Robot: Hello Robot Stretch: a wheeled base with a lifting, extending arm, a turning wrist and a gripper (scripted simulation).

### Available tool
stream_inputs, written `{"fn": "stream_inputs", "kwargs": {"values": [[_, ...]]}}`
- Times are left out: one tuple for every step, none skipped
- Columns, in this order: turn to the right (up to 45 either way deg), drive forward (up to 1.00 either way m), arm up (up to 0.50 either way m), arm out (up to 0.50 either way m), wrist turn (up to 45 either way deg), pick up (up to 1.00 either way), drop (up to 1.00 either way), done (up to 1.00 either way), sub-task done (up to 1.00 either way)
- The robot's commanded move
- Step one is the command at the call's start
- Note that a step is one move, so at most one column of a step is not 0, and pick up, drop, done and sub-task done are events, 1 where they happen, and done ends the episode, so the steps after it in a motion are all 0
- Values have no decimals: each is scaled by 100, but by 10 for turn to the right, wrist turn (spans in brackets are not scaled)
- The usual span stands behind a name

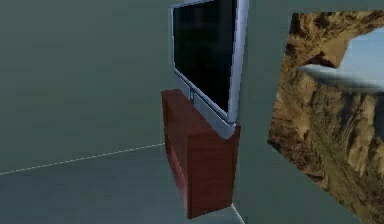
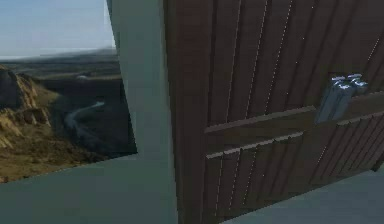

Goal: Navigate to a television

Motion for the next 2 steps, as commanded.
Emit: {"fn": "stream_inputs", "kwargs": {"values": [[-90,0,0,0,0,0,0,0,0],[0,25,0,0,0,0,0,0,0]]}}
